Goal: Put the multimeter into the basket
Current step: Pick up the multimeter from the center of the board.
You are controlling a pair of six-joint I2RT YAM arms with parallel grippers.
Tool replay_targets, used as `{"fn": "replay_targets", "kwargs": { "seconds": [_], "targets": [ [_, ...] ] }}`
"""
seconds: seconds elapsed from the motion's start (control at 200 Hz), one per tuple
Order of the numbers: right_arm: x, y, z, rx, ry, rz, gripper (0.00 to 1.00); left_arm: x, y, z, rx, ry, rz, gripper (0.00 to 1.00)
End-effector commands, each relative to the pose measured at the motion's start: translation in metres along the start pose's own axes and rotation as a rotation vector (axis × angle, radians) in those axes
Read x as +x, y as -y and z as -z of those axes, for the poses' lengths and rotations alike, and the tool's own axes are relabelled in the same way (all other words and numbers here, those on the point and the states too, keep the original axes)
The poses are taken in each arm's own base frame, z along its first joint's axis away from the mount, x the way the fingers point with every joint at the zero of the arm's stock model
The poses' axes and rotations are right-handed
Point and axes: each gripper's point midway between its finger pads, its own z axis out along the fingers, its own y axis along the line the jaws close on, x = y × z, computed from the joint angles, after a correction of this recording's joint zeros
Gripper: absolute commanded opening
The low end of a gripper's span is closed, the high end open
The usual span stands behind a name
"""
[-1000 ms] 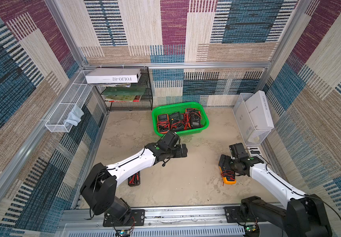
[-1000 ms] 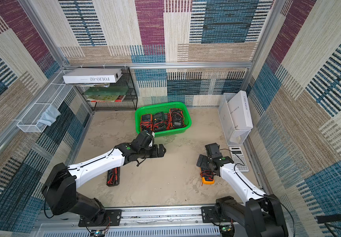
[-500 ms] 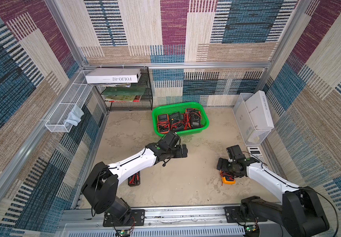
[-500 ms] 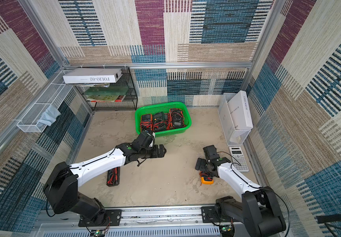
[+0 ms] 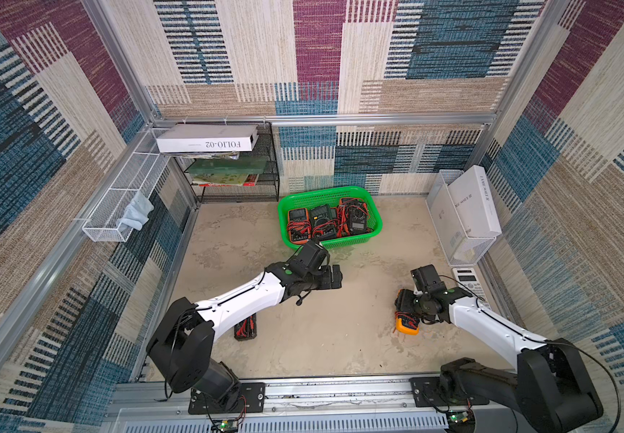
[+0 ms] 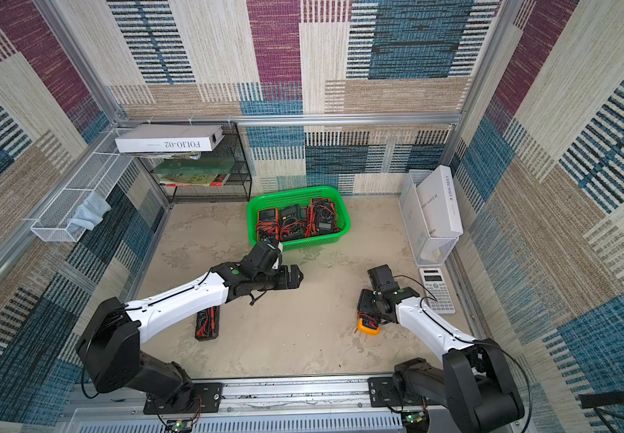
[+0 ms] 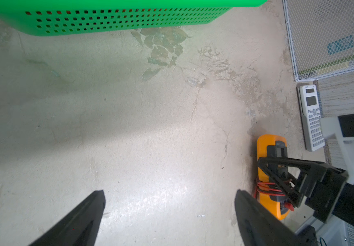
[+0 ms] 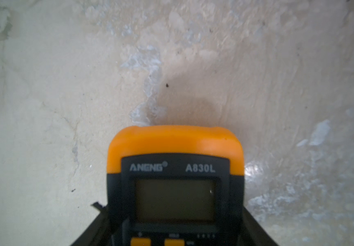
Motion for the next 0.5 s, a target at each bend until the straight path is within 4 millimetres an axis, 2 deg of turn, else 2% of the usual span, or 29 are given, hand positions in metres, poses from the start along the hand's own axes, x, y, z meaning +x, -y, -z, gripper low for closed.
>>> {"fn": "replay_targets", "kwargs": {
  "seconds": [0.0, 0.496],
  "targets": [
    [-0.008, -0.008, 0.006, -0.026, 0.032, 0.005, 0.58, -0.002, -0.004, 0.004, -0.019, 0.018, -0.01, 1.0],
    [-0.033, -0.048, 0.028, -0.115, 0.106, 0.078, 0.53, -0.002, -0.032, 0.014, -0.107, 0.049, -0.012, 1.0]
  ]
}}
